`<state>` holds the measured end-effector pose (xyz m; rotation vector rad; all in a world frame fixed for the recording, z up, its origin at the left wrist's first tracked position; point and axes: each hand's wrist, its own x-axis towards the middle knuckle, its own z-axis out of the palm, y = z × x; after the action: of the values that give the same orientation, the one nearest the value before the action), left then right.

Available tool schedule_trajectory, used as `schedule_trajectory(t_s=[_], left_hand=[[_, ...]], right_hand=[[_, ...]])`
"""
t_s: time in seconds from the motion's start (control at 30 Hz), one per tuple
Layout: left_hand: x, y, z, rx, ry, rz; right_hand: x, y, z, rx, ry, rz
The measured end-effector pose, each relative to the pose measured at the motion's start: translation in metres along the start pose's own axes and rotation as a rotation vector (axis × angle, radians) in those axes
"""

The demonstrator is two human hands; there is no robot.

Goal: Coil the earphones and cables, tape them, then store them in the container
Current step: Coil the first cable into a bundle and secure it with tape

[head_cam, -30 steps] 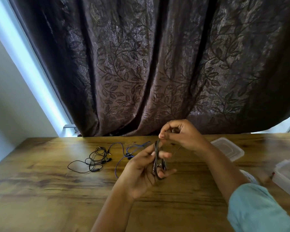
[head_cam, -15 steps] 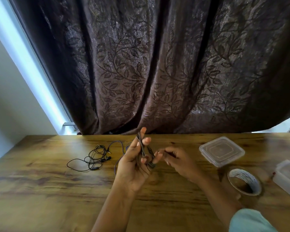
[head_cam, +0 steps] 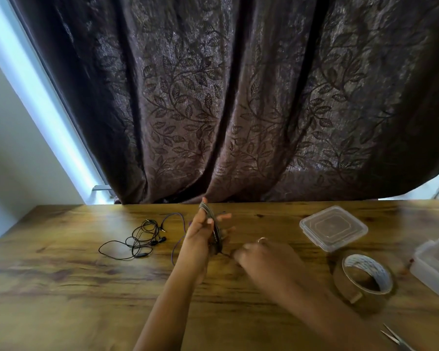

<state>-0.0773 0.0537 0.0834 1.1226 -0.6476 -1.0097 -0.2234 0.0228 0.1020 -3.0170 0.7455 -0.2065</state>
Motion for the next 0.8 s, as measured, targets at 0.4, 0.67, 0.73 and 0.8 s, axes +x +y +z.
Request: schedule_trajectory(t_s=[0.4, 0.67, 0.73, 0.8], left_hand=[[-0.023, 0.001, 0.005, 0.097, -0.27, -0.24], [-0.019, -0.003, -0.014, -0.183, -0.359, -0.305], [-0.017, -0.002, -0.015, -0.226, -0.335, -0.303], [-0.015, 0.001, -0.016, -0.265, -0.31, -0.322]], right_hand=[[0.037, 0.044, -0.034, 0.334, 0.038, -0.208], [0.044, 0.047, -0.01, 0.277, 0.138, -0.317], [0.045, 0.05, 0.001, 0.087, 0.272, -0.372], [0.046, 0.054, 0.013, -0.044, 0.381, -0.417]])
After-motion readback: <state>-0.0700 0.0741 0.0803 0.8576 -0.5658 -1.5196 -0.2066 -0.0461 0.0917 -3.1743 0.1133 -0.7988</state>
